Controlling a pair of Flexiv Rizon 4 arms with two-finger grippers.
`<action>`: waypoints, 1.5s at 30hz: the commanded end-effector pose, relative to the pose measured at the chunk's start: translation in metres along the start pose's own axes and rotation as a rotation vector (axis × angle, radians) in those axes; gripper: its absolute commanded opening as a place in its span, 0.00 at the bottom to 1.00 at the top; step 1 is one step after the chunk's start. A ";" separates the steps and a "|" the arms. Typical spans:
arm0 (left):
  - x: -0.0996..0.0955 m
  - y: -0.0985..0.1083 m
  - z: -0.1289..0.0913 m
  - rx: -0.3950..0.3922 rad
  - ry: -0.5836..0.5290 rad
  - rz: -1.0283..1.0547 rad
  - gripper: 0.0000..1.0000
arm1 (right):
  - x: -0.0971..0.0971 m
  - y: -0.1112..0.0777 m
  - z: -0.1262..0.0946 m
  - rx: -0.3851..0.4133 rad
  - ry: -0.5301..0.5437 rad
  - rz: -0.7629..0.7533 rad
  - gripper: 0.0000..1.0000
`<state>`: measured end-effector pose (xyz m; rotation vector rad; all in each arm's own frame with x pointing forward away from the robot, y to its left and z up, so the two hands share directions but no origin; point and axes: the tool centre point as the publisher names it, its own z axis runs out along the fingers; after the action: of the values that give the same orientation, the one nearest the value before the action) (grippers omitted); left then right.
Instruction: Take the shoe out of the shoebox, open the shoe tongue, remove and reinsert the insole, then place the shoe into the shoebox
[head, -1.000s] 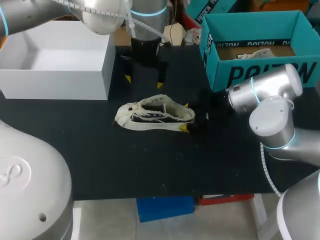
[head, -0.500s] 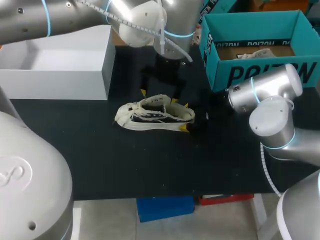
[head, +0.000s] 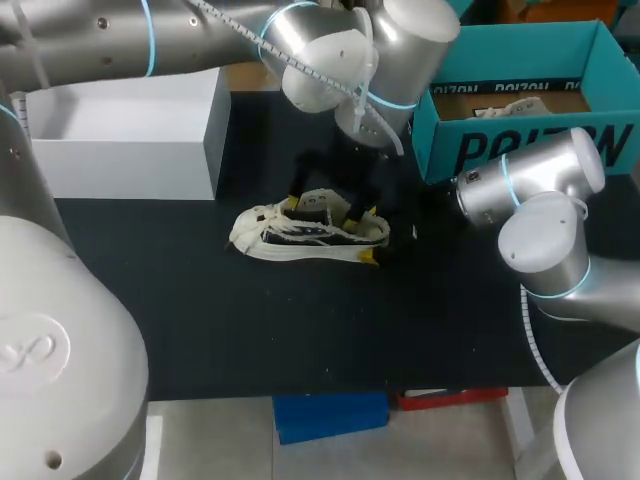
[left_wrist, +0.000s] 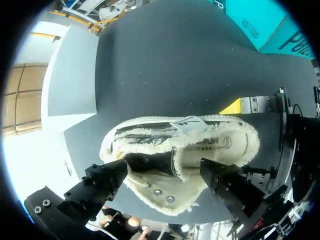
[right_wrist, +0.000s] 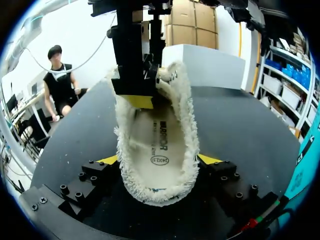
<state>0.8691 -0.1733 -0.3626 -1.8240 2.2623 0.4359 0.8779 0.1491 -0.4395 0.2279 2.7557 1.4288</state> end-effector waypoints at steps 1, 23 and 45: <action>0.000 0.002 0.005 -0.005 -0.029 -0.003 0.90 | 0.000 0.000 0.003 0.000 -0.002 0.001 0.00; -0.009 0.007 0.000 0.043 -0.078 0.050 0.00 | 0.000 0.000 0.003 0.000 -0.002 0.001 0.00; -0.065 0.011 -0.016 0.079 -0.013 -0.041 0.05 | 0.000 0.000 0.003 0.000 -0.002 0.001 0.00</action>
<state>0.8741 -0.1266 -0.3216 -1.8058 2.1823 0.3615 0.8780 0.1492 -0.4393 0.2278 2.7556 1.4292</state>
